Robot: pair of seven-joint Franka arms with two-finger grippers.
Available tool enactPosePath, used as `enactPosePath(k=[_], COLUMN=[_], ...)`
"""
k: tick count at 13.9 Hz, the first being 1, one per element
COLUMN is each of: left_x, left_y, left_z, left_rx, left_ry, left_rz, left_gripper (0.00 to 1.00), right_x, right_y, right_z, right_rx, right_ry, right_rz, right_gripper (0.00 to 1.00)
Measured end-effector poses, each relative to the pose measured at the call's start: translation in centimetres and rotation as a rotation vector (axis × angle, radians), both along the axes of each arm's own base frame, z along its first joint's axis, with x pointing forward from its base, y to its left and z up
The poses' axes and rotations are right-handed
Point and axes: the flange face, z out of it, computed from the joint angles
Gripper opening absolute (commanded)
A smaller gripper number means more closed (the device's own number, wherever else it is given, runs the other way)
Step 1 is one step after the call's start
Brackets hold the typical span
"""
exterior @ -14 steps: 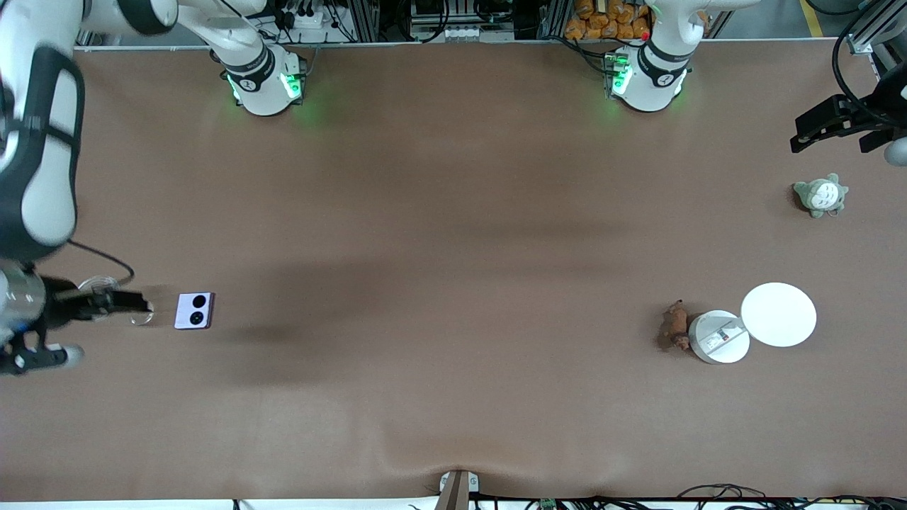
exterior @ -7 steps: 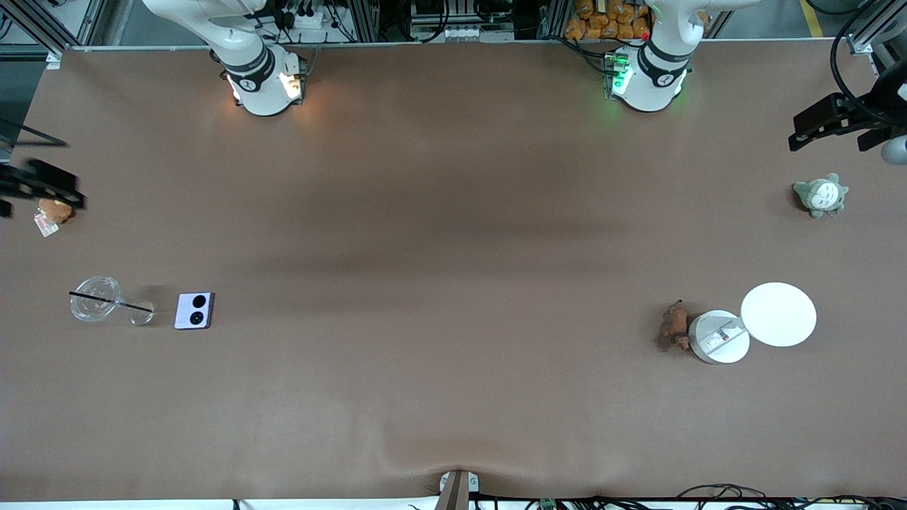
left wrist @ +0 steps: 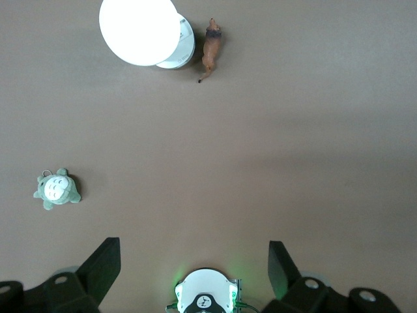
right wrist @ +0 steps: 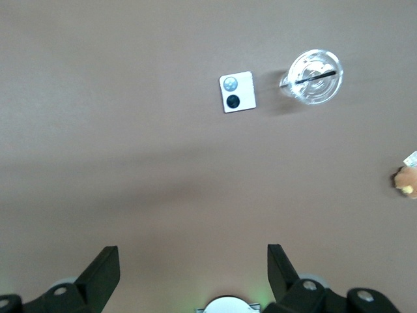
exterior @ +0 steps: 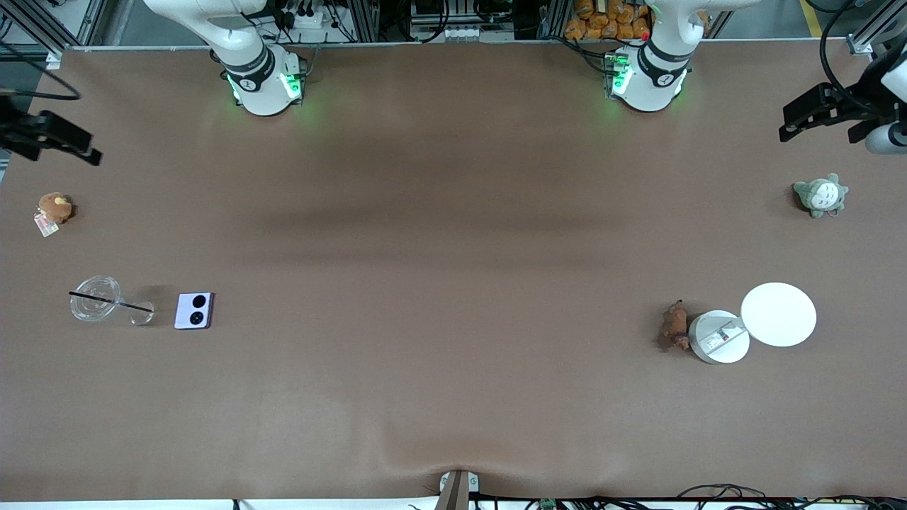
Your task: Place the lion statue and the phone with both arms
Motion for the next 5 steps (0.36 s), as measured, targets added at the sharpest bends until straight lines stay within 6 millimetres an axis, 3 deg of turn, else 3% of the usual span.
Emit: enactPosePath(k=[5], left_x=[0.08], left_y=[0.07], left_z=[0.31], left_rx=[-0.002], left_ry=[-0.023], left_rz=[-0.001], left_gripper=[1.00], right_x=[0.46], right_y=[-0.39], right_z=[-0.31], right_rx=[-0.061], right_ry=[-0.039], right_rz=[0.099], right_gripper=[1.00])
